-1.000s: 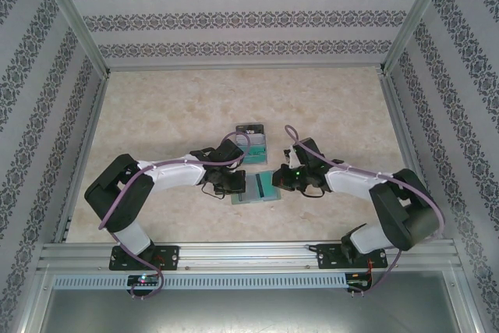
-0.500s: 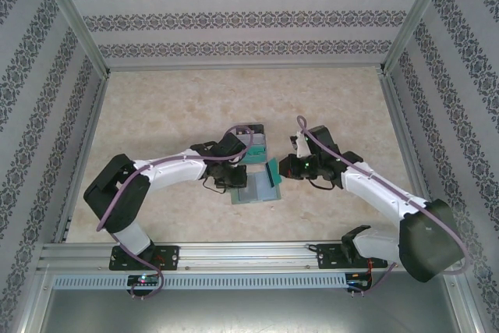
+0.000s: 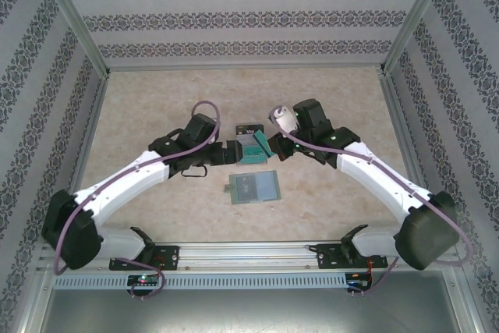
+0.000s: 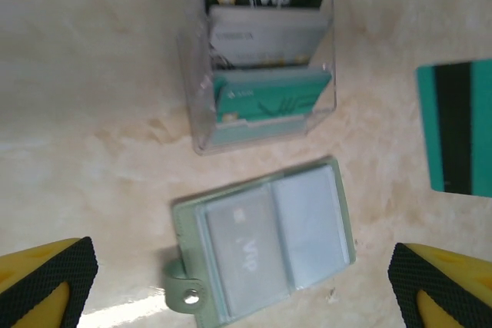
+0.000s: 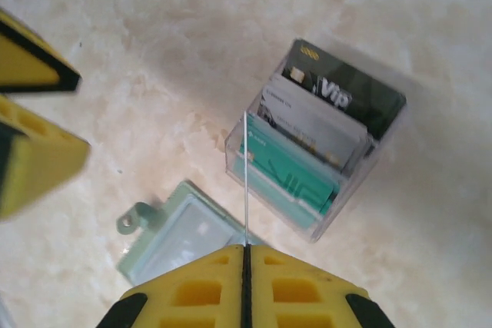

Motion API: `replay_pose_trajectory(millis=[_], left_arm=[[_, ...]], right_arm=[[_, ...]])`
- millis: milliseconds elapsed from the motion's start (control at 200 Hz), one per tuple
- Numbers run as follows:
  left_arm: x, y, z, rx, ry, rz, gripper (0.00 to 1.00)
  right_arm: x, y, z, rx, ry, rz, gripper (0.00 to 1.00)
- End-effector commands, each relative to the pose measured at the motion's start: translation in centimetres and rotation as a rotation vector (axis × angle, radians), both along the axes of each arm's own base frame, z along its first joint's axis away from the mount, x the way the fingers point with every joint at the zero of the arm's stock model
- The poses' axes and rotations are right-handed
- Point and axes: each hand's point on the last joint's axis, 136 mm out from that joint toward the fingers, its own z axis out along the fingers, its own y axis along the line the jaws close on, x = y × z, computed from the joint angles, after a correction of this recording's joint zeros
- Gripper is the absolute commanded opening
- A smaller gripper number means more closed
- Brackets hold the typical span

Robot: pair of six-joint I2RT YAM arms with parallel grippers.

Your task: Take the credit cards out of the card holder

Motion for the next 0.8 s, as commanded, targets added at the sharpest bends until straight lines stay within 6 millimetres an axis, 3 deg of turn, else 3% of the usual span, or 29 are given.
replay_pose_trajectory(millis=[0,165,355,794], left_arm=[[-0.4,3.8,0.1,0.074,-0.04,0.104,1.0],[-1.1,6.4,1.6,0.063,-0.111,0.168,1.0],[-2.2,8.2,1.3,0.077,-0.116,0.216,1.0],[-2.9,9.0,0.2,0.083,-0.092,0.237,1.0]], right_arm=[[0.9,1.0,0.3,-0.149,-0.163,0.199,0.0],[2.0,2.5,-0.5,-0.29,-0.245,0.385,0.0],[2.5,3.6,-3.0,-0.459,-0.329,0.552,0.0],[2.9,4.4,-7.0,-0.591,-0.337,0.665,0.0]])
